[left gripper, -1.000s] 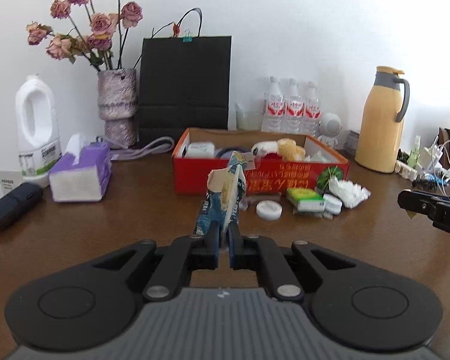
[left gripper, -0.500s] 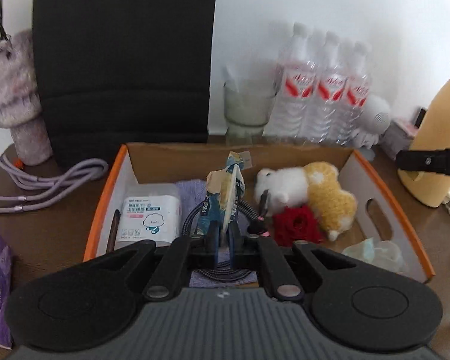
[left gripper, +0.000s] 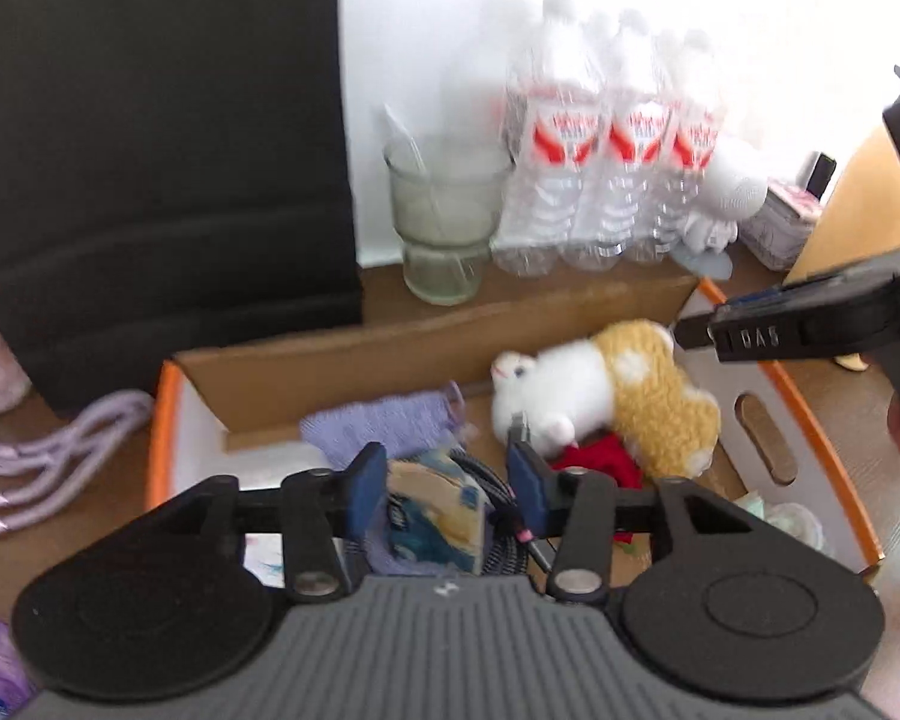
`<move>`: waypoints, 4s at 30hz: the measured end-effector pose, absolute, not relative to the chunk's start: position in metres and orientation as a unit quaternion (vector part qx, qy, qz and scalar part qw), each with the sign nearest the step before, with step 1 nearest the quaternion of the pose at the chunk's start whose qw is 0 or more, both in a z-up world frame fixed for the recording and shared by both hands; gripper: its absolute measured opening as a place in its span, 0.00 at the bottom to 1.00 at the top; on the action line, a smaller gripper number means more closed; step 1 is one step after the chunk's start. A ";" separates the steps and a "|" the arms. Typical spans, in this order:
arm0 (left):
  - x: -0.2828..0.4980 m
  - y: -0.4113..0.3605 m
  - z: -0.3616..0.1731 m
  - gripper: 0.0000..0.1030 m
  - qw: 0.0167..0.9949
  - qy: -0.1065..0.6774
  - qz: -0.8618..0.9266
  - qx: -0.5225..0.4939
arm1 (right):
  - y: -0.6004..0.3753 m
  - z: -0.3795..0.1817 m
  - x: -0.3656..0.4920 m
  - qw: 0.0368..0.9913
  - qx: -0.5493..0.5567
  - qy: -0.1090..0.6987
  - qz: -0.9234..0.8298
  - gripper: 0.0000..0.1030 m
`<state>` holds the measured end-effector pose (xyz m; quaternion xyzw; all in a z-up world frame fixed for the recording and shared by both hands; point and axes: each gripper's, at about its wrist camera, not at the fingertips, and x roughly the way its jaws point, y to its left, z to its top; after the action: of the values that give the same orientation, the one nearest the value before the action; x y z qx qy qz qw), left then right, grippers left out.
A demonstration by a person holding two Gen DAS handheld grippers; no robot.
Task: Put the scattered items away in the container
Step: 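Grasp blue wrapper with left tool while right tool grasps yellow soap, carry both to box, then withdraw both tools from the box back over the table, then grasp small white item with left tool while right tool grasps white round tin, drop both into box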
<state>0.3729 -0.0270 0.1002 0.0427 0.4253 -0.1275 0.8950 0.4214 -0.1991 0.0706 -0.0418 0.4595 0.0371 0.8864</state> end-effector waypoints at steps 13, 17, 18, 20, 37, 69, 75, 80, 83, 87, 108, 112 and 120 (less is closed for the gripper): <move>0.343 -0.003 0.122 0.92 0.854 0.519 -0.027 0.026 | -0.185 0.104 0.360 0.824 -0.001 0.554 0.118 0.65; 0.320 0.002 0.134 0.96 0.865 0.502 -0.003 0.010 | -0.187 0.115 0.333 0.836 -0.004 0.537 0.114 0.68; 0.311 0.002 0.138 0.97 0.876 0.482 0.004 0.008 | -0.187 0.117 0.326 0.843 -0.004 0.526 0.111 0.68; 0.281 -0.002 0.144 0.99 0.913 0.407 0.032 0.008 | -0.185 0.121 0.306 0.873 -0.002 0.478 0.102 0.70; 0.116 -0.022 0.115 1.00 0.983 0.174 -0.002 0.059 | -0.176 0.081 0.149 0.973 0.021 0.202 0.108 0.86; 0.127 0.040 0.040 0.72 0.953 0.299 -0.052 0.000 | -0.100 0.000 0.135 0.932 -0.033 0.315 0.175 0.46; 0.163 0.029 0.026 0.72 0.943 0.323 -0.071 -0.024 | -0.101 -0.013 0.148 0.929 -0.049 0.333 0.153 0.44; 0.174 0.017 0.018 0.41 0.944 0.325 -0.059 -0.012 | -0.106 -0.015 0.146 0.932 -0.038 0.324 0.158 0.41; 0.177 0.020 0.015 0.38 0.942 0.330 -0.060 -0.025 | -0.106 -0.016 0.145 0.934 -0.040 0.317 0.161 0.41; 0.175 0.020 0.015 0.45 0.942 0.327 -0.072 -0.029 | -0.107 -0.016 0.145 0.934 -0.037 0.314 0.165 0.39; 0.095 0.020 0.060 0.29 0.978 0.204 0.036 0.006 | -0.119 0.018 0.093 0.962 -0.045 0.213 0.166 0.37; 0.050 0.003 0.072 0.29 0.985 0.171 0.018 0.018 | -0.145 0.038 0.052 0.973 -0.036 0.173 0.146 0.37; -0.062 -0.016 0.058 0.29 0.990 0.136 0.015 0.009 | -0.180 0.041 -0.052 0.985 -0.051 0.114 0.118 0.37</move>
<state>-0.0615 -0.0156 0.0578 0.0092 0.1364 0.0146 0.9905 -0.0522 -0.1796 0.0405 -0.0511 0.1136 0.1178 0.9852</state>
